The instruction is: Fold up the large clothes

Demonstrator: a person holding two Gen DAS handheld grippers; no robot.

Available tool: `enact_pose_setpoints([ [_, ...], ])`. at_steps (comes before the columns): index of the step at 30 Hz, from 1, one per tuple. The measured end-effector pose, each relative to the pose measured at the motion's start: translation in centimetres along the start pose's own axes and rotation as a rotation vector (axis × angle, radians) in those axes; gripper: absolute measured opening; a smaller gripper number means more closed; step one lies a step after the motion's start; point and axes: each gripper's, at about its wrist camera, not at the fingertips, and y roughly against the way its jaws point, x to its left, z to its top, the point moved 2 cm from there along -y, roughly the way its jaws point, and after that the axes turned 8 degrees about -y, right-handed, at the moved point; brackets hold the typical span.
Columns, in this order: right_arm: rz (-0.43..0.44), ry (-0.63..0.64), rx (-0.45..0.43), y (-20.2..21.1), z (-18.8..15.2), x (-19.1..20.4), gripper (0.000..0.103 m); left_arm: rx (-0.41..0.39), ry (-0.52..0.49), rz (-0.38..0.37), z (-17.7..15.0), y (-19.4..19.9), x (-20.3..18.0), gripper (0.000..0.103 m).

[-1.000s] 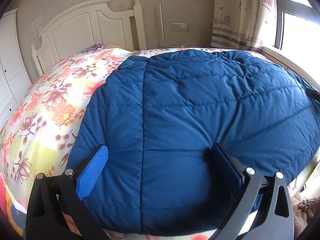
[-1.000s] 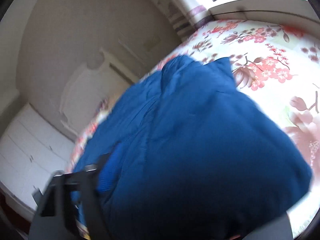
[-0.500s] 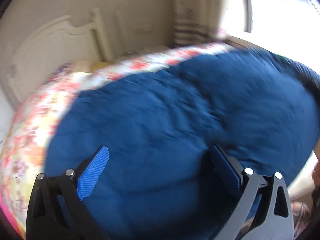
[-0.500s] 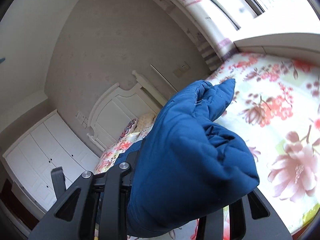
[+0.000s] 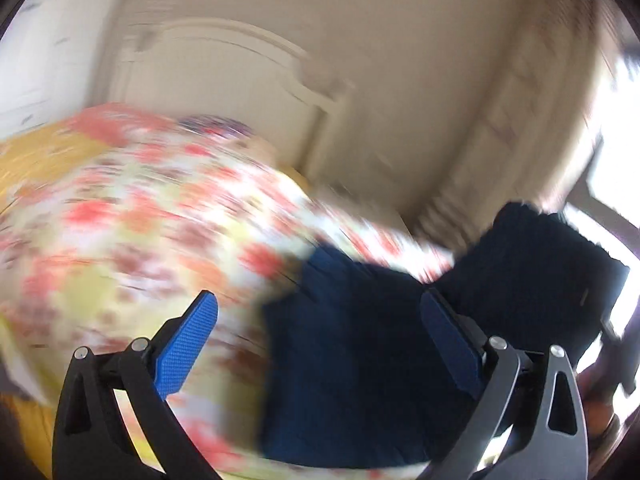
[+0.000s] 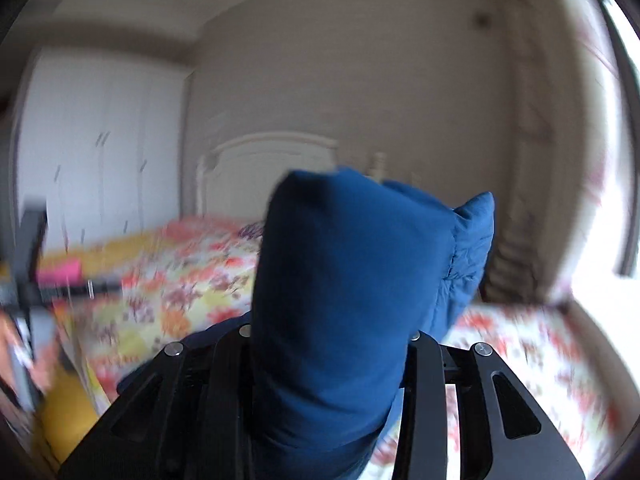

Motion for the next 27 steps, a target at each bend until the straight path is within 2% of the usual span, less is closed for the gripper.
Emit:
enact_pose_setpoints([
  [2,0.044,0.222,0.042,-2.7,-1.6,6.8,0.036,-0.023,0.022,0.048,0.3,1.5,1.8,0.1],
  [4,0.09,0.435,0.137,-4.6,-5.2,12.6,0.037,-0.029,0.029,0.08,0.2,2.4,2.9,0.101],
  [5,0.109,0.577,0.217,-5.8,-8.2,15.4,0.037,-0.024,0.029,0.087,0.0,2.7,3.2,0.101],
  [7,0.092,0.789,0.289,-7.1,-13.6,18.9,0.039,-0.002,0.02,0.088,-0.4,2.5,3.2,0.101],
  [8,0.048,0.847,0.261,-7.3,-15.0,19.8,0.039,0.01,0.01,0.081,-0.6,2.5,2.9,0.1],
  [9,0.017,0.859,0.258,-7.5,-15.6,20.2,0.039,0.03,-0.014,0.062,-0.7,2.0,2.1,0.1],
  [11,0.024,0.795,0.292,-7.7,-14.6,19.9,0.039,0.051,-0.068,0.026,-0.4,0.8,1.0,0.1],
  [13,-0.006,0.745,0.303,-8.1,-13.5,19.6,0.039,0.077,-0.178,-0.035,0.1,-0.3,-2.1,0.101],
  [14,-0.033,0.708,0.282,-8.4,-12.6,19.4,0.037,0.08,-0.222,-0.053,0.5,-0.8,-3.3,0.101],
  [16,-0.063,0.653,0.22,-8.3,-10.8,19.4,0.036,0.044,-0.281,-0.041,2.0,-1.1,-5.4,0.101],
  [18,-0.059,0.65,0.186,-8.1,-10.5,19.3,0.036,0.015,-0.319,-0.047,3.7,-1.0,-6.8,0.101],
  [21,-0.033,0.716,0.231,-8.4,-12.7,19.7,0.036,0.004,-0.36,-0.042,5.7,-1.2,-8.0,0.101],
  [24,-0.08,0.843,0.187,-7.8,-15.7,20.9,0.041,0.065,-0.417,-0.071,6.9,-2.9,-10.1,0.101],
  [27,-0.093,0.827,0.181,-7.9,-15.7,21.0,0.048,0.198,-0.507,-0.147,6.4,-6.8,-13.1,0.101],
])
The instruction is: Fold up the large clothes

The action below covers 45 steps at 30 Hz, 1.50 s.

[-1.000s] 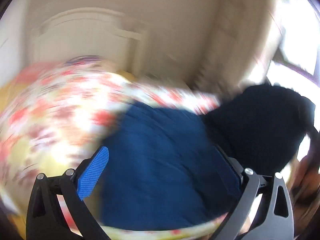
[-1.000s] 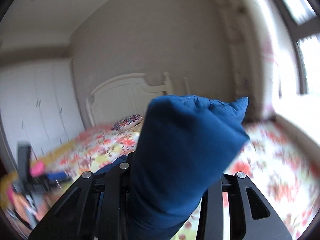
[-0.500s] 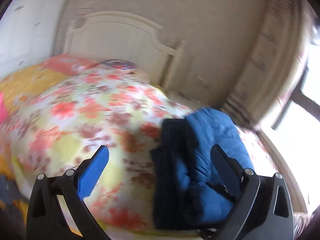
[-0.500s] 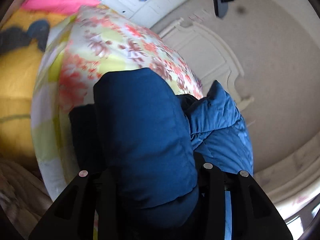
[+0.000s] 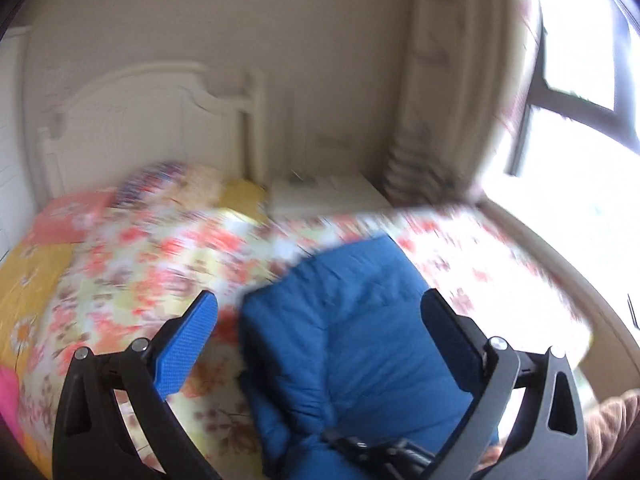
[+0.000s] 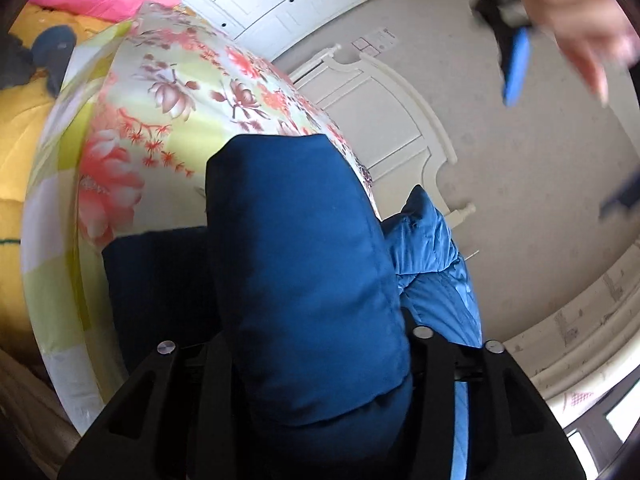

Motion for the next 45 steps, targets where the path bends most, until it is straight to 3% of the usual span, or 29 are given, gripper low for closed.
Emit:
enact_pose_setpoints([
  [4,-0.033,0.045,-0.019,1.0,0.0,0.0,0.061,0.18,-0.113,-0.017,-0.7,-7.2,-1.7,0.101],
  [5,-0.028,0.062,-0.038,1.7,-0.2,0.0,0.074,0.23,-0.136,-0.008,-1.4,-9.4,-1.8,0.101],
  [6,-0.008,0.07,-0.066,2.6,-0.4,-0.1,0.087,0.284,-0.14,0.014,-2.4,-11.5,-1.3,0.101],
  [8,0.076,0.065,-0.097,4.3,-0.9,-0.5,0.089,0.328,-0.105,0.003,-4.1,-14.0,-0.1,0.101],
  [10,0.227,-0.001,-0.098,6.1,-1.8,-1.8,0.088,0.287,-0.044,0.003,-5.3,-14.7,1.8,0.101],
  [13,0.427,-0.19,-0.133,8.7,-3.4,-6.0,0.075,0.243,-0.026,0.118,-7.1,-15.1,3.7,0.101],
  [14,0.451,-0.253,-0.138,9.1,-3.9,-7.6,0.069,0.216,0.001,0.09,-8.0,-15.1,4.4,0.101],
  [17,0.454,-0.471,-0.165,9.7,-5.0,-13.2,0.063,0.158,0.087,0.039,-9.7,-15.0,5.4,0.101],
  [20,0.411,-0.606,-0.154,8.5,-5.3,-17.0,0.062,0.132,0.067,0.081,-9.9,-14.5,5.0,0.101],
  [22,0.428,-0.619,-0.112,6.5,-4.8,-16.8,0.062,0.13,0.051,0.102,-9.3,-14.4,4.7,0.101],
  [23,0.462,-0.594,-0.06,5.5,-4.5,-15.3,0.062,0.13,0.051,0.104,-9.3,-14.4,4.8,0.101],
  [24,0.51,-0.52,0.053,3.5,-4.7,-12.4,0.064,0.129,0.053,0.103,-9.2,-14.1,4.7,0.101],
  [26,0.426,-0.446,0.034,4.1,-5.1,-10.4,0.065,0.147,0.025,0.136,-9.0,-13.7,4.6,0.101],
  [29,0.474,-0.471,0.064,4.0,-5.3,-11.4,0.065,0.175,-0.059,0.244,-7.3,-11.5,3.1,0.101],
  [31,0.49,-0.484,0.069,3.6,-5.5,-11.4,0.065,0.136,-0.062,0.298,-5.4,-9.4,2.4,0.101],
  [33,0.485,-0.484,0.072,3.4,-5.5,-11.2,0.065,0.07,0.002,0.25,-3.7,-7.2,1.9,0.101],
  [36,0.485,-0.483,0.076,3.2,-5.3,-10.7,0.065,0.083,0.067,0.236,-3.5,-7.3,1.1,0.101],
  [39,0.509,-0.491,0.067,3.2,-5.4,-10.4,0.065,0.226,0.06,0.308,-7.2,-11.9,0.7,0.101],
  [41,0.558,-0.459,0.054,4.1,-5.6,-10.8,0.065,0.134,0.161,0.256,-9.3,-12.1,2.1,0.101],
  [43,0.605,-0.448,0.048,5.2,-5.8,-12.1,0.064,0.135,0.286,0.237,-10.5,-11.5,4.1,0.101],
  [45,0.6,-0.487,0.023,5.6,-6.3,-14.2,0.064,0.134,0.303,0.21,-10.9,-11.5,4.4,0.101],
])
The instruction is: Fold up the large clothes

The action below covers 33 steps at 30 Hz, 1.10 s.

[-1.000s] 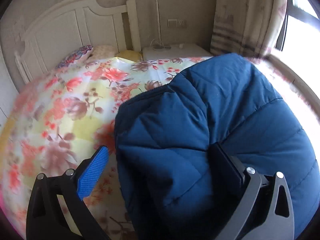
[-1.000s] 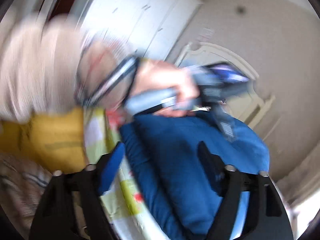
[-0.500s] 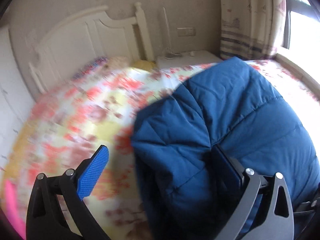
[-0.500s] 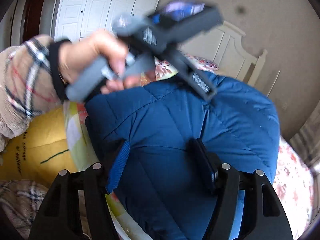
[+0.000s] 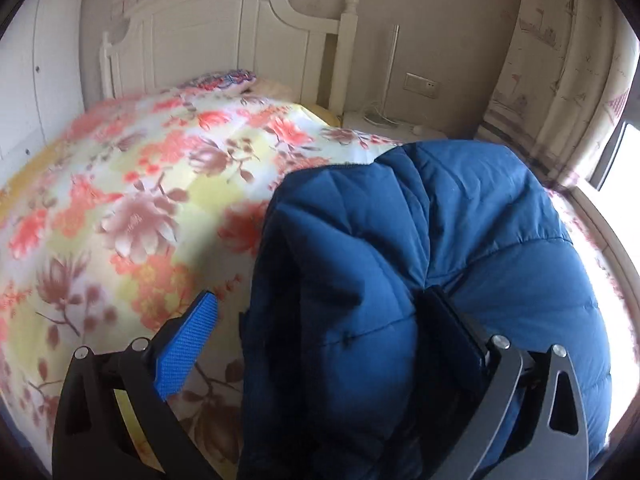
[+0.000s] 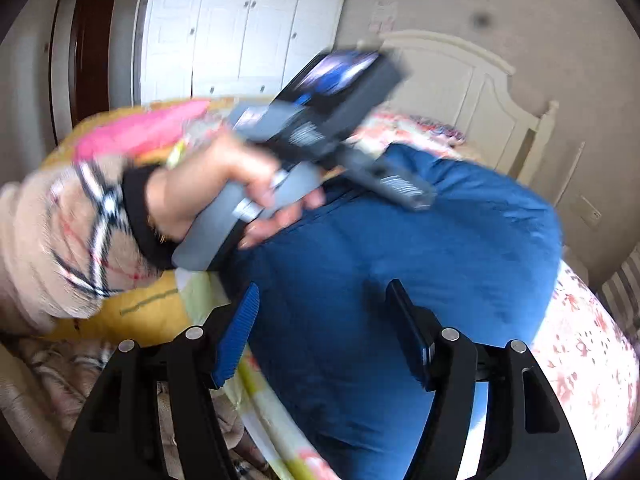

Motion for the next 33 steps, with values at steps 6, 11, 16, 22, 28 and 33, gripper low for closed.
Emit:
enact_pose_setpoints([
  [6,-0.146,-0.241,-0.144,2.0,3.2,-10.7,0.059,-0.045,-0.039,0.074,-0.6,1.0,-1.2,0.101],
  [11,-0.142,-0.401,-0.096,-3.0,6.9,-18.3,0.05,-0.048,-0.004,0.036,-0.7,1.0,-0.6,0.101],
  [16,-0.166,-0.382,0.095,-12.3,7.7,-21.8,0.05,-0.063,0.021,0.046,-0.7,1.1,-0.2,0.101],
  [22,-0.147,-0.348,0.232,-14.0,8.6,-22.3,0.05,-0.046,0.071,-0.011,-0.9,0.6,1.1,0.101],
  [28,-0.194,-0.421,0.14,-13.0,9.8,-24.2,0.05,-0.076,0.044,0.039,-1.0,1.1,0.4,0.101],
  [33,-0.229,-0.327,0.304,-16.9,8.4,-23.3,0.051,-0.064,0.04,0.063,-0.9,1.2,0.3,0.101],
])
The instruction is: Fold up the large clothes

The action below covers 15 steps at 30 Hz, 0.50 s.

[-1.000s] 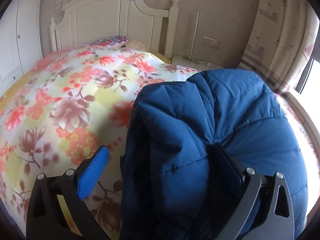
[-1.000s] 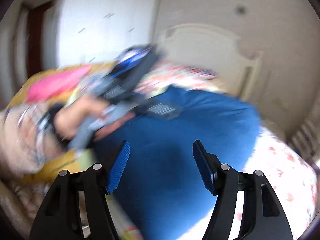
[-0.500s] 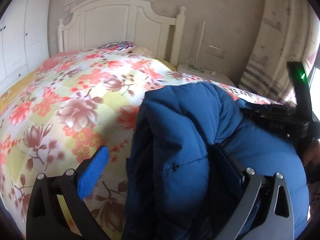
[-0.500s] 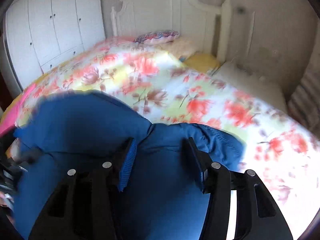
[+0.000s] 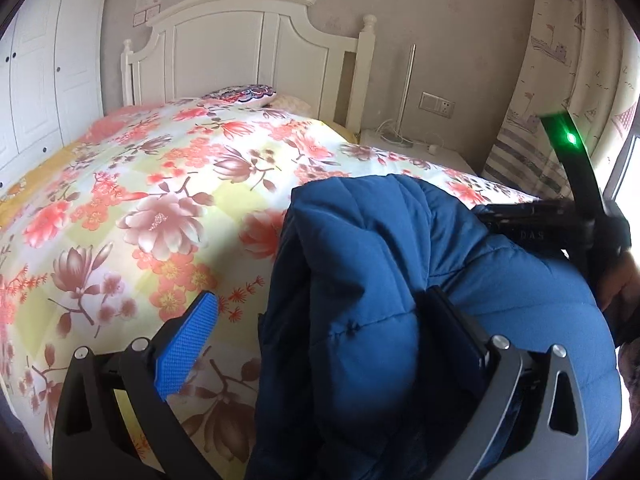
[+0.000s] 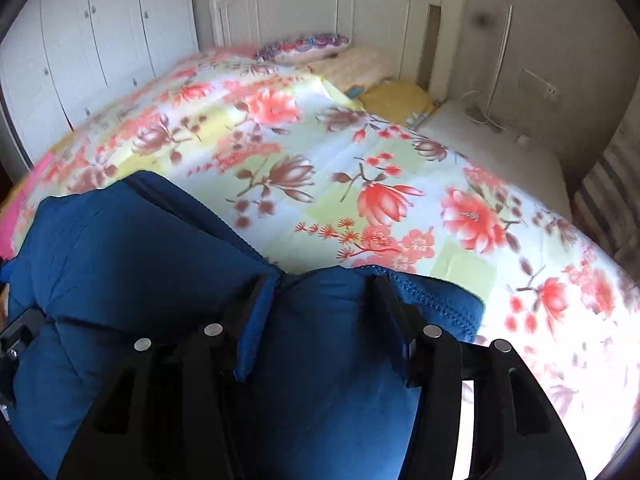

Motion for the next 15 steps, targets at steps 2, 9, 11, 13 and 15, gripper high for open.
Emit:
enact_pose_setpoints([
  [2,-0.098,0.073,0.028,1.1,1.0,1.5,0.051,-0.001,-0.002,-0.002,-0.1,0.1,0.0,0.101],
  [9,0.125,0.12,-0.102,5.9,2.9,6.3,0.051,-0.004,0.003,-0.005,-0.2,0.1,0.2,0.101],
  [11,0.075,0.225,0.085,0.8,1.0,7.9,0.051,0.002,0.002,0.005,-0.3,0.1,0.2,0.101],
  [13,0.098,0.195,0.116,-0.4,1.2,7.5,0.051,0.016,0.01,0.012,-0.4,-0.1,0.4,0.101],
  [15,0.087,0.198,0.137,0.1,1.7,7.3,0.051,0.018,0.026,-0.01,-0.6,-0.1,0.7,0.101],
])
